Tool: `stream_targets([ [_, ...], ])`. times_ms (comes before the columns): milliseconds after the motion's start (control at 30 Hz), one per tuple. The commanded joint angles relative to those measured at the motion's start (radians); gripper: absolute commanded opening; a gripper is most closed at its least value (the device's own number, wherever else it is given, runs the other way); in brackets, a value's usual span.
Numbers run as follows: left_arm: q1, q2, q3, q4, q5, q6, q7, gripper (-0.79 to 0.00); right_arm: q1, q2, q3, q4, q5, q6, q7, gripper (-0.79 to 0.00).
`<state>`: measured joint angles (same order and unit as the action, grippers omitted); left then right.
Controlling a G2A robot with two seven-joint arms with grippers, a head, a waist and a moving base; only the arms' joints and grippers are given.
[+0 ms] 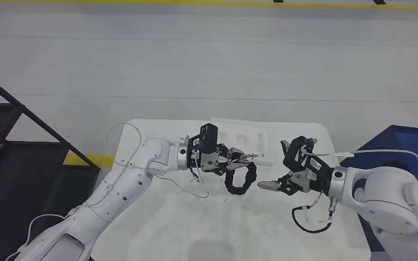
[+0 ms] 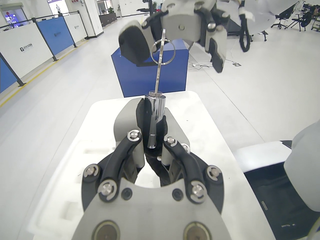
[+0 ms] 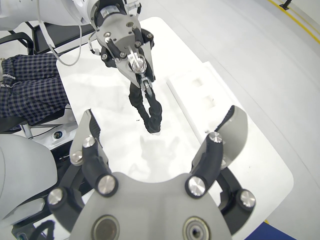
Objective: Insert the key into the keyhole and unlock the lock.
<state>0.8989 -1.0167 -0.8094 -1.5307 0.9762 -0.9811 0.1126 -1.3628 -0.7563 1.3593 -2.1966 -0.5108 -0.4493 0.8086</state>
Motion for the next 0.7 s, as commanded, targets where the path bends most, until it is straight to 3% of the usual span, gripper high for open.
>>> stream_targets([
  [0,0.006,0.000,-0.007,-0.007,0.001,-0.005,0.007,-0.785,0.003,-0.003,-0.021,0.029,-0.021,-0.018,-0.024,0.000],
  [167,0.015,-0.003,-0.016,-0.016,0.008,-0.016,0.005,-0.785,0.021,-0.016,-0.090,0.087,-0.074,-0.052,-0.088,0.000],
  [200,0.016,-0.004,-0.018,-0.017,0.008,-0.016,0.004,-0.785,0.025,-0.018,-0.104,0.096,-0.080,-0.054,-0.099,-0.111],
  [233,0.017,-0.005,-0.020,-0.018,0.009,-0.017,0.005,-0.785,0.030,-0.021,-0.116,0.103,-0.086,-0.056,-0.109,-0.308],
  [267,0.018,-0.005,-0.021,-0.019,0.010,-0.018,0.005,-0.785,0.035,-0.023,-0.125,0.110,-0.092,-0.058,-0.118,-0.425],
  [367,0.021,-0.008,-0.025,-0.022,0.009,-0.024,0.006,-0.785,0.049,-0.029,-0.147,0.123,-0.123,-0.068,-0.138,-0.643],
  [433,0.022,-0.010,-0.026,-0.023,0.010,-0.026,0.004,-0.785,0.053,-0.033,-0.162,0.132,-0.126,-0.073,-0.148,-0.739],
  [533,0.023,-0.013,-0.027,-0.023,0.010,-0.029,0.004,-0.785,0.065,-0.037,-0.174,0.146,-0.129,-0.087,-0.159,-0.785],
  [667,0.025,-0.017,-0.030,-0.023,0.014,-0.031,0.003,-0.785,0.074,-0.042,-0.182,0.162,-0.131,-0.103,-0.185,-0.785],
])
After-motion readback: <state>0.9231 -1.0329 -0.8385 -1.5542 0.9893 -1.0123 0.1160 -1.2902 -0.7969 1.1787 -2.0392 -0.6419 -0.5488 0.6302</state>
